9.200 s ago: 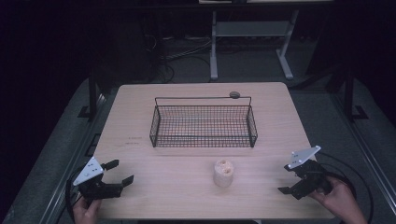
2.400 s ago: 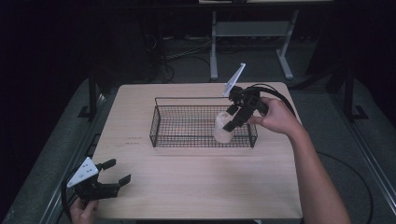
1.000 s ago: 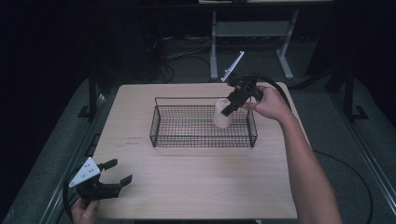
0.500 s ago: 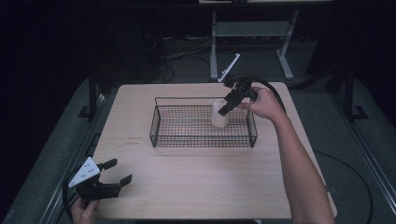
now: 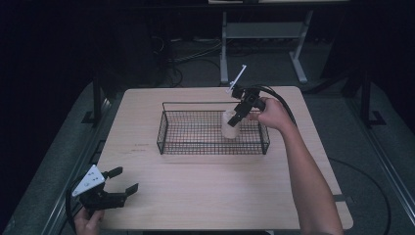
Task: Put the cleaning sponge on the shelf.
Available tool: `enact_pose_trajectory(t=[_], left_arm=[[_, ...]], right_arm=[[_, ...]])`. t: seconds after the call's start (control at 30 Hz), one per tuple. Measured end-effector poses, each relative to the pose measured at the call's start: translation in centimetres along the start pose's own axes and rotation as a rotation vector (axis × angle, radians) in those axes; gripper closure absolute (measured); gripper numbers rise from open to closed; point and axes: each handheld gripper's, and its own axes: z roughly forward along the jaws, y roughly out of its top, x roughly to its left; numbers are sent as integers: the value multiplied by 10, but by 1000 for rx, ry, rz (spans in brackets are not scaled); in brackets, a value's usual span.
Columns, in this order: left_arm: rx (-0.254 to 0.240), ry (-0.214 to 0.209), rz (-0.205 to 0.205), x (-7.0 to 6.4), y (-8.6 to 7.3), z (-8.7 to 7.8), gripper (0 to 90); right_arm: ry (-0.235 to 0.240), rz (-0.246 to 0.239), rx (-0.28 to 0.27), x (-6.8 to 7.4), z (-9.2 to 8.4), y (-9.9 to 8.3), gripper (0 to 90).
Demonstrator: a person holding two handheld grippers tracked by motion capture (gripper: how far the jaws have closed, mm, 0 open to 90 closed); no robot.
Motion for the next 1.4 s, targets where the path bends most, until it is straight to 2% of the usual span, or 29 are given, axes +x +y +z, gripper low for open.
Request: enact_pose_trajectory(t=[0.13, 0.43, 0.53, 0.7, 0.8, 0.93, 1.07, 1.4], left_arm=[[-2, 4, -4, 1, -1, -2, 141], [-3, 6, -6, 1, -1, -3, 141], [-3, 6, -7, 1, -1, -2, 141], [-4, 7, -5, 0, -1, -3, 141], [-3, 8, -6, 0, -1, -3, 141], [-2, 8, -5, 0, -1, -3, 140], [-2, 6, -7, 0, -1, -2, 141], [0, 8, -4, -1, -1, -3, 141]], right_arm=[[7, 15, -21, -3, 6, -4, 283], [5, 22, 7, -5, 17, -8, 283], [17, 30, -23, -6, 20, -13, 283], [13, 43, 13, -7, 30, -18, 282], [15, 45, 1, -8, 34, -21, 282], [12, 55, 17, -9, 40, -25, 278], [7, 49, 4, -8, 40, -25, 279], [5, 42, 13, -6, 41, -25, 247]])
